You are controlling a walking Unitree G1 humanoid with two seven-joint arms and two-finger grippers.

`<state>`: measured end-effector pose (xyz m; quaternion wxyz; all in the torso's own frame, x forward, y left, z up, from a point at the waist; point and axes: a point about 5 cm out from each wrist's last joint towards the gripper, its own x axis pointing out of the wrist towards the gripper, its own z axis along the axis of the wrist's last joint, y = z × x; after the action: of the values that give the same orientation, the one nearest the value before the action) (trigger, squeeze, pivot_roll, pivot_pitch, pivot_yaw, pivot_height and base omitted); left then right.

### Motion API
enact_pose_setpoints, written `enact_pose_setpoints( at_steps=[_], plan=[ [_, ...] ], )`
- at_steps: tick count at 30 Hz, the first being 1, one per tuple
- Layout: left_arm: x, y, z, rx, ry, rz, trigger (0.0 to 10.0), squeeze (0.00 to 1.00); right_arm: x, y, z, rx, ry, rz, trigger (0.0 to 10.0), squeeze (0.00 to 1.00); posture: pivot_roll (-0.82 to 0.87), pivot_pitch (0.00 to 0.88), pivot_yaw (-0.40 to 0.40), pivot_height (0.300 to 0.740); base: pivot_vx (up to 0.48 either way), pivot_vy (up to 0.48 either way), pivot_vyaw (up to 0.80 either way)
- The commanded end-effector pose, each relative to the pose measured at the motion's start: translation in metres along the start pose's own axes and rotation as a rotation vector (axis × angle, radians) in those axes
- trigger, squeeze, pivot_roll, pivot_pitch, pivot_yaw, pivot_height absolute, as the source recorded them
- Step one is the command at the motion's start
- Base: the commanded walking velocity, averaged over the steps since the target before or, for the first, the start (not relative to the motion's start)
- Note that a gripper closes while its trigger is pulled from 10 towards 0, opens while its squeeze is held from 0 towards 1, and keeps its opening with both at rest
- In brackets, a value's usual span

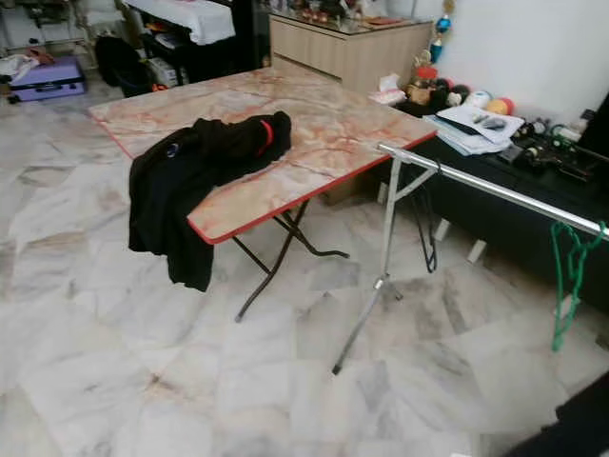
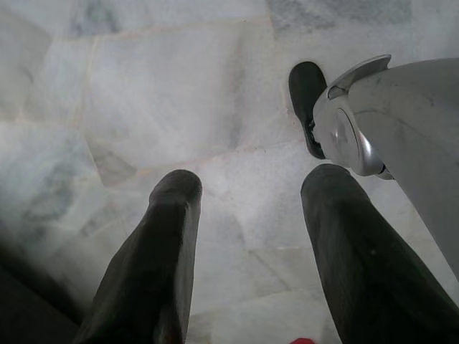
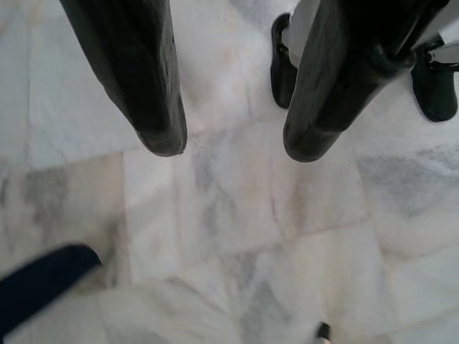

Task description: Hang hanger

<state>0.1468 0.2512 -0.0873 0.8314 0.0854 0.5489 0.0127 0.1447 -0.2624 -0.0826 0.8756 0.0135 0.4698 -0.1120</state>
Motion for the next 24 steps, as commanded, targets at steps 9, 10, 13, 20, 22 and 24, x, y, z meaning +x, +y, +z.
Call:
enact_pose_setpoints(
  at_steps=[9, 10, 13, 20, 22, 24],
  plan=[
    [-0.0007, 0.0018, -0.0028, 0.062, -0.009, 0.012, 10.0, 0.00, -0.0020, -0.0053, -0.0046, -0.027, 0.011, 0.008, 10.0, 0.00, 0.01, 0.074, -0.015, 0.740, 0.000, -0.142, -0.78],
    [-0.0007, 0.0020, -0.0036, 0.061, -0.005, 0.012, 10.0, 0.00, -0.0021, -0.0053, -0.0050, -0.024, 0.011, 0.007, 10.0, 0.00, 0.01, 0.074, -0.013, 0.740, 0.000, -0.480, -0.78],
    [-0.0008, 0.0020, -0.0051, 0.059, 0.005, 0.004, 10.0, 0.00, -0.0023, -0.0058, -0.0052, -0.012, 0.006, 0.001, 10.0, 0.00, 0.00, 0.074, -0.006, 0.740, 0.000, -0.160, -0.78],
    [-0.0011, 0.0022, -0.0062, 0.082, 0.006, -0.010, 10.0, 0.00, -0.0032, -0.0059, -0.0092, -0.007, 0.013, 0.002, 10.0, 0.00, 0.00, 0.071, 0.002, 0.740, 0.000, 0.000, -0.78],
    [-0.0012, 0.0028, -0.0062, 0.083, 0.003, -0.009, 10.0, 0.00, -0.0031, -0.0054, -0.0096, -0.006, 0.016, 0.003, 10.0, 0.00, 0.01, 0.070, 0.008, 0.740, 0.000, 0.000, -0.78],
    [-0.0014, 0.0036, -0.0062, 0.087, 0.004, -0.007, 10.0, 0.00, -0.0030, -0.0046, -0.0098, -0.004, 0.017, 0.004, 10.0, 0.00, 0.01, 0.071, 0.013, 0.740, 0.000, 0.000, -0.78]
  ],
)
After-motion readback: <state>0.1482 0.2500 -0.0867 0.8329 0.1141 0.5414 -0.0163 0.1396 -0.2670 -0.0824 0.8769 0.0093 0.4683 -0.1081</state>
